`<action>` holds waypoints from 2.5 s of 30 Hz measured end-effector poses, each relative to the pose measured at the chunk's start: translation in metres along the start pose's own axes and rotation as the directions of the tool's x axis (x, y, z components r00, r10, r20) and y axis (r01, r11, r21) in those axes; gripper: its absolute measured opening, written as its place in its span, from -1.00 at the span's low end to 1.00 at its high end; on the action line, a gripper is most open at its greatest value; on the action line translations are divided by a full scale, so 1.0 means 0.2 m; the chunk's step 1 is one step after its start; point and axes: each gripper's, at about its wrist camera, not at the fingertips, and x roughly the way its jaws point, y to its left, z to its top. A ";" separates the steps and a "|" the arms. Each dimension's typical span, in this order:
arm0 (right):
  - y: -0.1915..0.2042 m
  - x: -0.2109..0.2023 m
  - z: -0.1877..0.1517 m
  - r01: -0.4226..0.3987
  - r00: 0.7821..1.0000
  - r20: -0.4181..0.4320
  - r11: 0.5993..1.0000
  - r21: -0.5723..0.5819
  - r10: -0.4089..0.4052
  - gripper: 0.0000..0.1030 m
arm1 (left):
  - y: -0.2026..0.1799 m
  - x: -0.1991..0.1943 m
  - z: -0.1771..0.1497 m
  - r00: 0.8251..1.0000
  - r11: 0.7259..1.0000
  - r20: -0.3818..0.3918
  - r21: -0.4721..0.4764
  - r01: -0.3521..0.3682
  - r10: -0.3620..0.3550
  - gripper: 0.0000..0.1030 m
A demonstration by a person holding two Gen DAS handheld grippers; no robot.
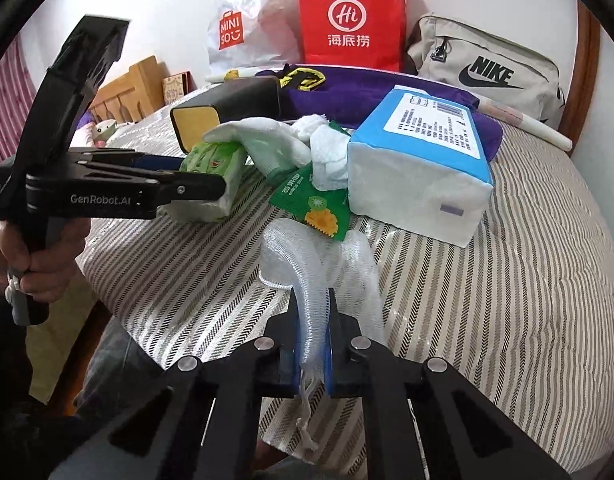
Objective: Organize soft objects
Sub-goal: 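Grasp the green wipes pack with the left tool while the right tool lifts the mesh bag, then carry the green wipes pack and white mesh bag over the purple towel with both tools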
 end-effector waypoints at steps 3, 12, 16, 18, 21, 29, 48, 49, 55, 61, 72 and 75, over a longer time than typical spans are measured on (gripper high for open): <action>0.00 -0.02 0.00 -0.003 1.000 0.004 1.000 0.006 0.003 -0.84 | 0.03 -0.05 -0.01 1.000 0.999 0.012 -0.024 0.023 -0.023 0.08; -0.02 -0.10 -0.03 0.005 1.000 0.017 1.000 0.011 -0.005 -0.85 | 0.14 -0.15 -0.06 1.000 0.997 0.027 -0.081 -0.003 0.005 0.08; -0.06 -0.15 -0.03 0.011 0.999 0.034 0.999 0.036 -0.012 -0.85 | 0.19 -0.20 -0.07 0.999 0.994 0.041 -0.109 -0.010 0.014 0.08; -0.07 -0.18 -0.03 0.019 0.999 0.042 0.999 0.048 -0.021 -0.85 | 0.20 -0.23 -0.06 0.999 0.993 0.051 -0.119 -0.007 0.013 0.08; -0.10 -0.22 0.00 0.023 0.998 0.059 0.998 0.067 -0.027 -0.85 | 0.21 -0.26 -0.03 0.998 0.992 0.066 -0.127 -0.002 0.011 0.08; -0.15 -0.28 0.14 0.034 0.994 0.098 0.995 0.091 -0.043 -0.85 | 0.24 -0.34 0.10 0.995 0.991 0.101 -0.133 -0.004 0.017 0.08; -0.31 -0.21 0.63 0.091 0.984 0.146 0.991 0.096 -0.105 -0.85 | 0.40 -0.30 0.46 0.992 0.983 0.125 -0.184 0.000 0.023 0.08; -0.32 -0.20 0.66 0.092 0.983 0.147 0.991 0.096 -0.106 -0.85 | 0.40 -0.29 0.48 0.992 0.983 0.124 -0.181 0.000 0.023 0.08; -0.39 -0.11 0.81 0.105 0.983 0.142 0.989 0.100 -0.119 -0.85 | 0.41 -0.20 0.62 0.994 0.986 0.108 -0.169 -0.006 0.024 0.08; -0.47 -0.01 0.96 0.118 0.982 0.136 0.987 0.107 -0.132 -0.85 | 0.43 -0.08 0.75 0.997 0.987 0.078 -0.158 -0.004 0.016 0.08; -0.60 0.26 1.17 0.145 0.985 0.089 0.987 0.065 -0.151 -0.85 | 0.48 0.16 0.93 1.000 0.989 0.021 -0.149 0.003 0.000 0.08; -0.64 0.33 1.22 0.136 0.988 0.071 0.988 0.070 -0.141 -0.85 | 0.49 0.24 0.99 1.000 0.990 -0.004 -0.144 0.010 -0.011 0.08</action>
